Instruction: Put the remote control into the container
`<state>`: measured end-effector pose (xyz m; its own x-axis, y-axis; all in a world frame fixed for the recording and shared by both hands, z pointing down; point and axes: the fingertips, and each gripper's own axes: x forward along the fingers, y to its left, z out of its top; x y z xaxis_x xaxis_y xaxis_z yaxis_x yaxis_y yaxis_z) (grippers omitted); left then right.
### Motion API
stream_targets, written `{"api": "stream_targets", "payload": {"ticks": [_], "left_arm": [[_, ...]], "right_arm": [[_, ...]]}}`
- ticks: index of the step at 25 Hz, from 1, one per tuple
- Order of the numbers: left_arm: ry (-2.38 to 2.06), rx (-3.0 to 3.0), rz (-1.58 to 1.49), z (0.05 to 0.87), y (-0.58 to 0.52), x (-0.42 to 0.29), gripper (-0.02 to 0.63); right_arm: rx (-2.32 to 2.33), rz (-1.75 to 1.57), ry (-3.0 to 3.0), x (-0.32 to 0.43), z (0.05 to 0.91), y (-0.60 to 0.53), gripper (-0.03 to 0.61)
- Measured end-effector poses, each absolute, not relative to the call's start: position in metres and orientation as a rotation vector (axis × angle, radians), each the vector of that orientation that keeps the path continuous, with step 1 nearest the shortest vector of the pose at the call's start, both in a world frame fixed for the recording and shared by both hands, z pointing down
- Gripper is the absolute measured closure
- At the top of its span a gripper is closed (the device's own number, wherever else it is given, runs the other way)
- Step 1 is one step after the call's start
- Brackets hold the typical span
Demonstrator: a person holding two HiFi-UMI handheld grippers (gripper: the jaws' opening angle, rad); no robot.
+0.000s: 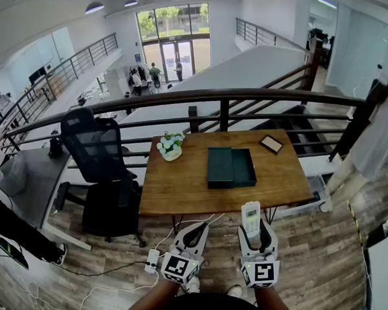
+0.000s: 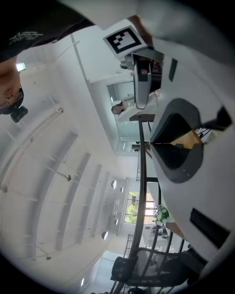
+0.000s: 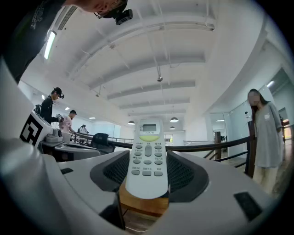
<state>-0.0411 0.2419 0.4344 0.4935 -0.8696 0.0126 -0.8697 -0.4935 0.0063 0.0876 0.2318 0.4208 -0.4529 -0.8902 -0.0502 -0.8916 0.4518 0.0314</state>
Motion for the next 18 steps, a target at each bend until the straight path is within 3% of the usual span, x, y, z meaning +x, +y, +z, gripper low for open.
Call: {"api": "stream_targets", "payload": {"ticks": [18], "left_arm": [[-1.627, 2.712, -0.034, 0.43, 0.236, -0.047, 0.606]], "right_arm": [[-1.565, 0.125, 2.665, 0.078, 0.407, 0.226, 0.331]]}}
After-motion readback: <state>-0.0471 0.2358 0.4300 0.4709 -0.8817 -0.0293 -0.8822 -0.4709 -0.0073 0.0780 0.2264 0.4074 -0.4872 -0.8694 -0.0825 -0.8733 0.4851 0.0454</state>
